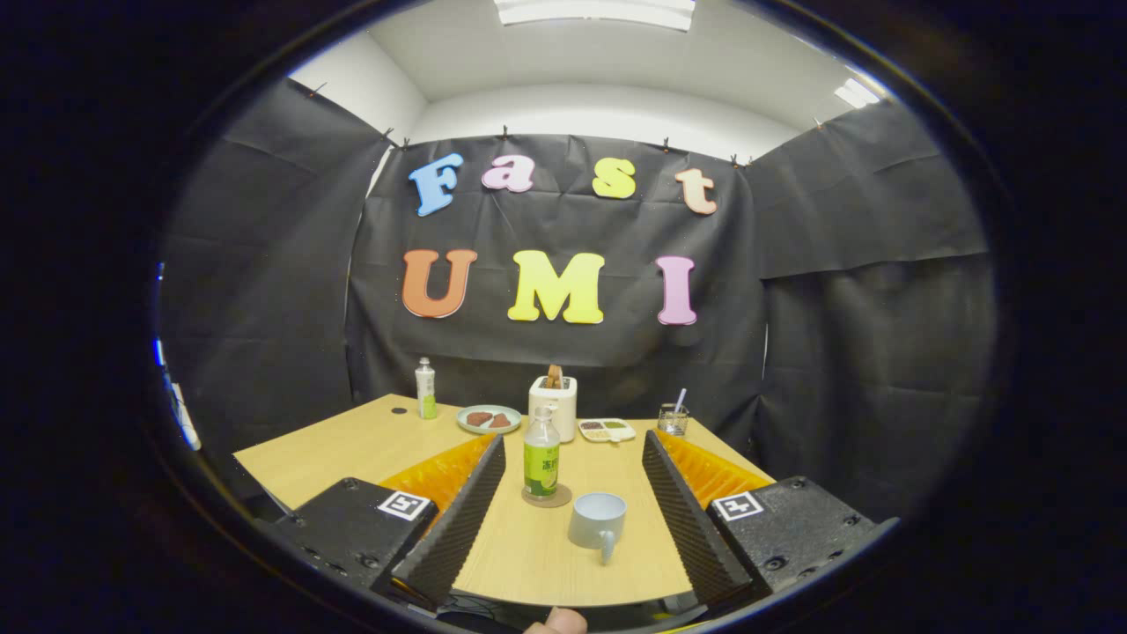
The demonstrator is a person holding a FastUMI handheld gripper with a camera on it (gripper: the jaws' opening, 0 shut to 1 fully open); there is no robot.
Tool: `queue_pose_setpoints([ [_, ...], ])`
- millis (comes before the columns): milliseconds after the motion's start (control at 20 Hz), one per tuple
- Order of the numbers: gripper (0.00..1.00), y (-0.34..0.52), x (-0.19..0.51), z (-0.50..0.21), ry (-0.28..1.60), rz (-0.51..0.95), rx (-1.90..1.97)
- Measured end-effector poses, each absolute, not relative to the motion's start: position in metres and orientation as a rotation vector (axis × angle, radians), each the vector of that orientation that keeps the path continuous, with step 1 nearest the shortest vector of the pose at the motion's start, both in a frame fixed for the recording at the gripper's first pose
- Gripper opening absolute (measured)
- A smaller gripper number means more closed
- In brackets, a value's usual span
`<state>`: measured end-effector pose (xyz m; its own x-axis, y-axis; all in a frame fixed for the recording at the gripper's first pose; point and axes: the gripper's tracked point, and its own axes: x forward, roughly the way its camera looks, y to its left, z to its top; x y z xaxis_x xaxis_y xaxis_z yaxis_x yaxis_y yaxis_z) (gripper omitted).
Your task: Take the bottle from table, then pour the juice into the cup, finally place the bottle on the coaster
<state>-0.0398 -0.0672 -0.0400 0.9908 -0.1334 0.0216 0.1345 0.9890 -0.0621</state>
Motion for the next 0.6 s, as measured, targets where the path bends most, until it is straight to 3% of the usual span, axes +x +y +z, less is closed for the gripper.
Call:
queue_pose_setpoints([
  [600, 1.00, -0.0658, -0.0402, -0.0426, -0.029, -0.124, -0.049],
])
